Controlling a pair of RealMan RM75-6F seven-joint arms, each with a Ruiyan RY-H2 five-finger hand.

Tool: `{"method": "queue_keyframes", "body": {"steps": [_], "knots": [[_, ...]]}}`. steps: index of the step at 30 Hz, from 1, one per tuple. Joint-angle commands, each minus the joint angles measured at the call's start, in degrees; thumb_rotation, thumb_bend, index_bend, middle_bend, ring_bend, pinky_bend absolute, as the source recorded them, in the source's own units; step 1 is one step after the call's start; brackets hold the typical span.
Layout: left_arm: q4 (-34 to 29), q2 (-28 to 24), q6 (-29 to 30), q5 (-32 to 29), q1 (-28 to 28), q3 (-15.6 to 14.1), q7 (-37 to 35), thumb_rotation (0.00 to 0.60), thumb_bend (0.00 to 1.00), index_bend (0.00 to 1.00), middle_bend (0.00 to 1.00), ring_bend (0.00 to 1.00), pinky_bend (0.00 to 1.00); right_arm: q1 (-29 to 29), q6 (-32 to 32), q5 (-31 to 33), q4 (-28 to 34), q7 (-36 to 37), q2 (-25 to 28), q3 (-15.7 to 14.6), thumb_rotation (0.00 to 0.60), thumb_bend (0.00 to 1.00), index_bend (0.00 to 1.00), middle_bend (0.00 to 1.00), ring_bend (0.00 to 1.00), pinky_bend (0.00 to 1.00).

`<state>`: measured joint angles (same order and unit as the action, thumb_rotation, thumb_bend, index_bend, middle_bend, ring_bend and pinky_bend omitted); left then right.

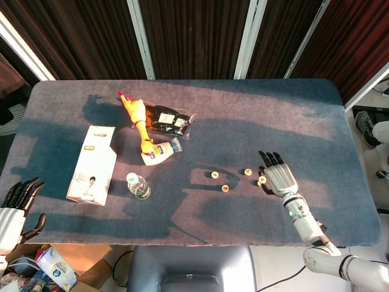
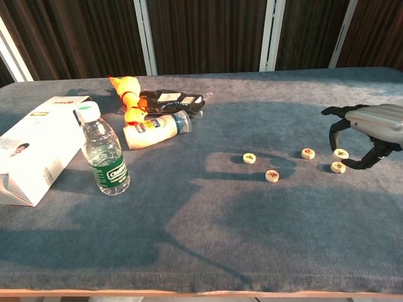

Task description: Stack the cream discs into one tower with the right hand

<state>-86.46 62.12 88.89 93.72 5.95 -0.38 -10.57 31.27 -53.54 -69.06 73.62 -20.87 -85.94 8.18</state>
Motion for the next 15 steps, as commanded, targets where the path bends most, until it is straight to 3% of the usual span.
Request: {"method": "queue_keyframes", "body": {"steps": [1,15], "knots": [[0.0,0.0,-0.1,-0.1,0.0,0.0,0.0,0.600,0.51,0.00,0.00,0.00,0.03,0.3,0.5,0.5,-0.5,-0.3,-0.3,-0.2,0.600,0.50,0.62,0.01,0.00,0.00],[0.0,-0.1,0.1,0.0,-0.1,0.0,-0.2,0.600,0.51,0.00,0.00,0.00,0.03,0.8,1.0,2.1,-1.0,-1.4,-1.0,-1.2,0.600,0.50,0.57,0.01,0.00,0.00]]}}
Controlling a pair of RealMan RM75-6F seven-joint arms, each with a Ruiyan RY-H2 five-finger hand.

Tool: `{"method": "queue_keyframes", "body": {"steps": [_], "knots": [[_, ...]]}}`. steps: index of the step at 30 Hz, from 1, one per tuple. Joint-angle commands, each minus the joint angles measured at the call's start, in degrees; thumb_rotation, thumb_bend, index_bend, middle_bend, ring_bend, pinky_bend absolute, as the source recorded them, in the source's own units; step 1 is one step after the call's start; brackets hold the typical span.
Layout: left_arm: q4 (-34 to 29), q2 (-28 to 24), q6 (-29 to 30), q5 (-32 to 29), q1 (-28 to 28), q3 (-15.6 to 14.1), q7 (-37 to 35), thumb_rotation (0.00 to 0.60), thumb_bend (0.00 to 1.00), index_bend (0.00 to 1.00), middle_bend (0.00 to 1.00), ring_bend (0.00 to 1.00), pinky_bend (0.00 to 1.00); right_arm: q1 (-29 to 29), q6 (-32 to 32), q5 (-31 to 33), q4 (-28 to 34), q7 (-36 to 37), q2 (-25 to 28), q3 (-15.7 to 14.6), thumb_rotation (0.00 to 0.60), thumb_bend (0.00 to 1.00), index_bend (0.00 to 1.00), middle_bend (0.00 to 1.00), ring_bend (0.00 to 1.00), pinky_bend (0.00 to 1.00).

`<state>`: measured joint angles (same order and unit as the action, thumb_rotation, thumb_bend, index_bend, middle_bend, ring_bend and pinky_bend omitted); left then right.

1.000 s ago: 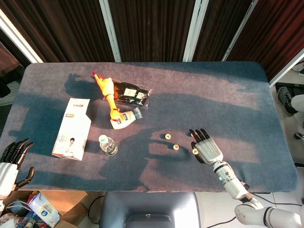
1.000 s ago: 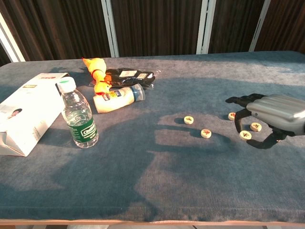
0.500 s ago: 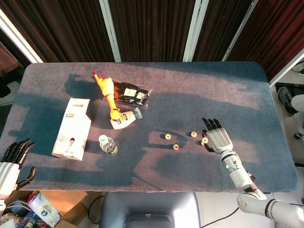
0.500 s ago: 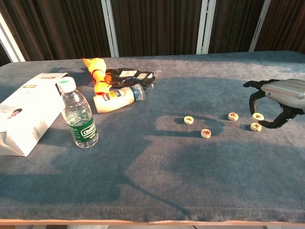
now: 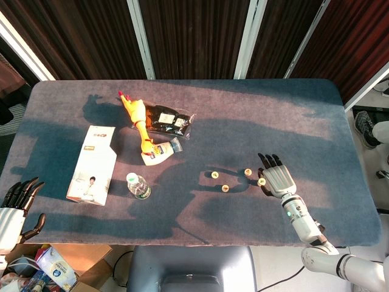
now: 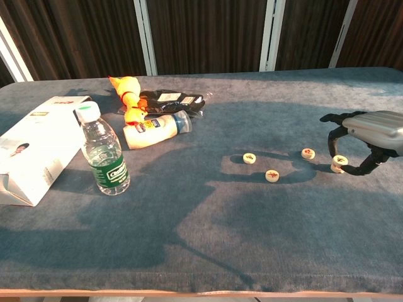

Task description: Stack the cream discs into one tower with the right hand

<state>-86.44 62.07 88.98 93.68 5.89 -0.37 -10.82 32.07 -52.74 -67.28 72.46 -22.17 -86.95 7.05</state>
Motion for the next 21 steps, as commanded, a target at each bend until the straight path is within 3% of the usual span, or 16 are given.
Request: {"method": "queue_keyframes", "body": {"steps": [1,13,21], "knots": [[0.0,0.0,0.0,0.0,0.0,0.0,0.0,0.600,0.51,0.00,0.00,0.00,0.03,0.1,0.2,0.5,0.3,-0.3,0.1,-0.1,0.600,0.50,0.55,0.01,0.00,0.00],[0.0,0.0,0.1,-0.2,0.0,0.1,-0.1,0.600,0.51,0.00,0.00,0.00,0.03,-0.2,-0.9,1.3,2.3,-0.8,1.1,-0.4,0.600,0.50,0.46,0.01,0.00,0.00],[-0.1,0.1,-0.2,-0.2,0.1,0.2,0.1,0.600,0.51,0.00,0.00,0.00,0.03,-0.7,-5.9,-6.6,6.6,4.1,0.9,-1.6,0.600,0.50,0.46,0.01,0.00,0.00]]}}
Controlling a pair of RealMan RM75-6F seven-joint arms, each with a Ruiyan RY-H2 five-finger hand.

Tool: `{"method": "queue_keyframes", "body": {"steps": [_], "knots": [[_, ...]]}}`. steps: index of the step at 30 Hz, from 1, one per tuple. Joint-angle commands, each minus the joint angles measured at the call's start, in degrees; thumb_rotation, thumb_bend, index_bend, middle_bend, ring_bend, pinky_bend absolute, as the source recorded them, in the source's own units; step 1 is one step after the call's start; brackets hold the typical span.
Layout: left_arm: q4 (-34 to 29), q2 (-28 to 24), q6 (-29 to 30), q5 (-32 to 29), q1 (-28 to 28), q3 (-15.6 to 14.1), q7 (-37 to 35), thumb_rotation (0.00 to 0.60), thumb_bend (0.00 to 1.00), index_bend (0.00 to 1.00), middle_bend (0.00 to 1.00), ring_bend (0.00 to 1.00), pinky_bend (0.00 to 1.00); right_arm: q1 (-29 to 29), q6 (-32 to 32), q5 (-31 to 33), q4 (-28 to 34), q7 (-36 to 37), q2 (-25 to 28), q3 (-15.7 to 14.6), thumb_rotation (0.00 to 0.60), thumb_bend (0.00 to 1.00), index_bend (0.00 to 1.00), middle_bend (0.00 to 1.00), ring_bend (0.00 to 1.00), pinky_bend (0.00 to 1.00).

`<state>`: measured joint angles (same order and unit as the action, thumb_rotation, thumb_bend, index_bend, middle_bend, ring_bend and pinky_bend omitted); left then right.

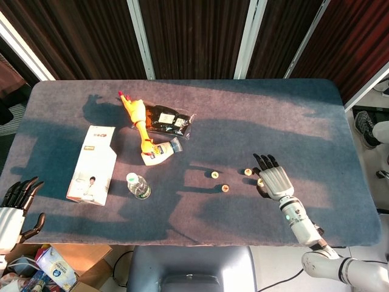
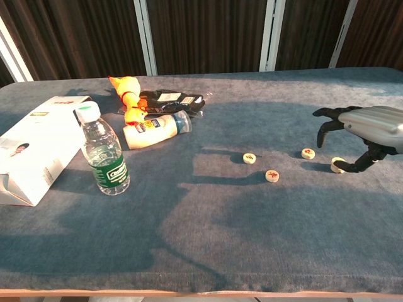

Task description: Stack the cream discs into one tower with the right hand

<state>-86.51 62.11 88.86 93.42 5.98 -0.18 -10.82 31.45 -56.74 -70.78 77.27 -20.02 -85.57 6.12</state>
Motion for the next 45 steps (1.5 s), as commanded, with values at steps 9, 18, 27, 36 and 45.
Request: {"method": "queue_keyframes", "body": {"steps": [9,18,27,36,45], "knots": [[0.2,0.0,0.0,0.2,0.1,0.0,-0.2,0.600,0.51,0.00,0.00,0.00,0.03,4.4,3.6,-1.0,1.2,-0.5,-5.0,1.0,0.600,0.50,0.47,0.01,0.00,0.00],[0.4,-0.3,-0.3,-0.1,0.2,-0.1,-1.0,0.600,0.51,0.00,0.00,0.00,0.03,6.6,6.3,2.0,-2.7,-2.1,-9.1,1.4,0.600,0.50,0.48,0.01,0.00,0.00],[0.4,-0.3,-0.4,-0.2,0.2,0.0,-1.1,0.600,0.51,0.00,0.00,0.00,0.03,7.1,6.6,2.6,-4.0,-2.2,-9.8,1.1,0.600,0.50,0.53,0.01,0.00,0.00],[0.5,-0.4,0.0,-0.2,0.0,0.0,-1.4,0.600,0.51,0.00,0.00,0.00,0.03,7.4,6.2,2.5,-4.9,-2.0,-10.9,0.8,0.600,0.54,0.57,0.01,0.00,0.00],[0.6,-0.5,0.2,-0.1,-0.1,0.0,-1.6,0.600,0.51,0.00,0.00,0.00,0.03,6.0,2.0,-0.4,-2.7,-0.2,-9.0,0.3,0.600,0.54,0.60,0.02,0.00,0.00]]}}
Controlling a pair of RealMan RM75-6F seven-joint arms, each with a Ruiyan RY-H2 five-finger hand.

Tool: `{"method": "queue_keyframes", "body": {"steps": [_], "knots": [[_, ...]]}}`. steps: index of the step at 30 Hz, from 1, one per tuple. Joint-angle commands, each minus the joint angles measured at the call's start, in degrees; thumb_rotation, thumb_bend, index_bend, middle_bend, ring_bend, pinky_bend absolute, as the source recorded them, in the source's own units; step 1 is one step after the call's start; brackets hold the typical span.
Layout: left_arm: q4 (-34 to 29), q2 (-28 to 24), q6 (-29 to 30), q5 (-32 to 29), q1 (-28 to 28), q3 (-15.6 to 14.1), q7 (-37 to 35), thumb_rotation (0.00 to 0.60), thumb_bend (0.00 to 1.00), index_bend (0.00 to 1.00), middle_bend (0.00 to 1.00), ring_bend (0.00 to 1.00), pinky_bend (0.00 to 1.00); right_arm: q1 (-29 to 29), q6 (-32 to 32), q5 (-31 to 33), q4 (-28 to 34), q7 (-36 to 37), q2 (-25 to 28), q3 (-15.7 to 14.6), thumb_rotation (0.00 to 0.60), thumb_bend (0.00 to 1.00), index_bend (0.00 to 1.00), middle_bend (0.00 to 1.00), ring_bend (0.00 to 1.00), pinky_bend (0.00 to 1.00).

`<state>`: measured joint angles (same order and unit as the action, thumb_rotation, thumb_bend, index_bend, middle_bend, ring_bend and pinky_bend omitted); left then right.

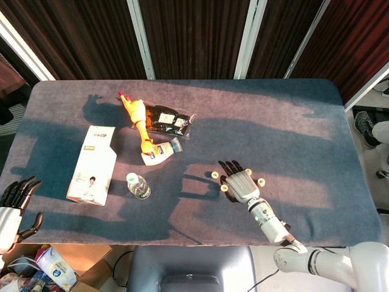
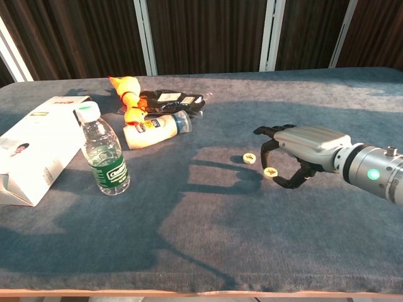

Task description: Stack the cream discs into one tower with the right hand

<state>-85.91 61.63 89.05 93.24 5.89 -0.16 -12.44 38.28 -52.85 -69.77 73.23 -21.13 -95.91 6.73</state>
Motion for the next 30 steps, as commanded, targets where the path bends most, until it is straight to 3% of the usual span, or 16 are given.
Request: {"method": "queue_keyframes", "body": {"steps": [1,13,30], "knots": [[0.0,0.0,0.0,0.1,0.0,0.0,0.2,0.600,0.51,0.00,0.00,0.00,0.03,-1.2,-2.5,-1.8,1.8,1.1,2.0,-0.5,0.600,0.54,0.60,0.02,0.00,0.00],[-0.2,0.2,-0.3,0.4,0.2,-0.2,0.9,0.600,0.51,0.00,0.00,0.00,0.03,-5.4,-4.5,-0.3,0.3,4.8,9.0,-0.9,0.600,0.54,0.60,0.02,0.00,0.00],[-0.3,0.3,-0.2,0.5,0.3,-0.2,0.9,0.600,0.51,0.00,0.00,0.00,0.03,-6.5,-3.5,-1.1,-3.3,5.9,9.1,-2.0,0.600,0.54,0.60,0.02,0.00,0.00]]}}
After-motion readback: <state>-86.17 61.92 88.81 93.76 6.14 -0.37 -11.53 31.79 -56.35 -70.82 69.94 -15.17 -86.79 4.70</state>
